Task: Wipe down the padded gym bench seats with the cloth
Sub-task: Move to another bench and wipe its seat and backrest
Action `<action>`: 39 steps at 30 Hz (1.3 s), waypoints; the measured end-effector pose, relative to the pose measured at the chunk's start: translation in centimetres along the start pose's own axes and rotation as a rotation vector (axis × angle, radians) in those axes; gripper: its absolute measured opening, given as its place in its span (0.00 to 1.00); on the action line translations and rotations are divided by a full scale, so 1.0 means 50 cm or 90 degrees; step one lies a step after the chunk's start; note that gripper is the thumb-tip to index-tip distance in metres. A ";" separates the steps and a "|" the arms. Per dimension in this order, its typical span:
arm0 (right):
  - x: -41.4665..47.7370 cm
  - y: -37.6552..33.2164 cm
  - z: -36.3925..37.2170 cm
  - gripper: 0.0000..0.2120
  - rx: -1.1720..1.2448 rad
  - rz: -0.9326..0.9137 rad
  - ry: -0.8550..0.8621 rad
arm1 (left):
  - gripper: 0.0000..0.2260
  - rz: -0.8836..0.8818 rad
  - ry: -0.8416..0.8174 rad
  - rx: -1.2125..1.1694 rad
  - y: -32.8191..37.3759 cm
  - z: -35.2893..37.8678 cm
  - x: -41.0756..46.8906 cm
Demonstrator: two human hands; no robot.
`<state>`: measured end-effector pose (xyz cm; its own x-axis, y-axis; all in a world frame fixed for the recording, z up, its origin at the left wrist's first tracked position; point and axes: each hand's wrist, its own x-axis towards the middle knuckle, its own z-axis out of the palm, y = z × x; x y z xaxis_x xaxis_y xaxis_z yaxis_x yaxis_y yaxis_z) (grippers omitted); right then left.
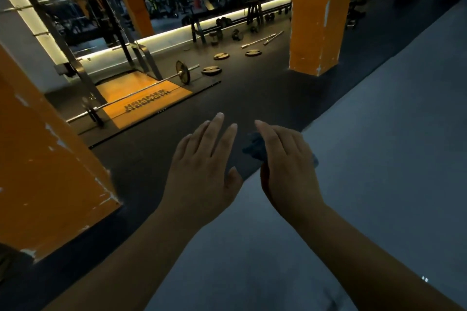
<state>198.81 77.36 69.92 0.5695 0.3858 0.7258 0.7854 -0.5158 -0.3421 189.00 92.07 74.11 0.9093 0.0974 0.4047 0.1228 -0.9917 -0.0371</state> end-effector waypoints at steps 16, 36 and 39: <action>0.314 0.328 0.112 0.29 -0.308 0.157 0.095 | 0.32 0.291 0.057 -0.169 -0.042 0.229 0.598; 0.613 1.264 -0.099 0.29 -0.560 0.398 0.164 | 0.32 0.552 0.079 -0.314 0.660 0.578 1.501; 0.660 1.406 -0.123 0.29 -0.603 0.414 0.159 | 0.32 0.587 0.098 -0.335 0.766 0.645 1.631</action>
<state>271.32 49.11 73.52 0.6506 -0.2667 0.7110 -0.1897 -0.9637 -0.1880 280.68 64.73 76.24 0.4988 -0.6824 0.5344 -0.8061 -0.5918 -0.0033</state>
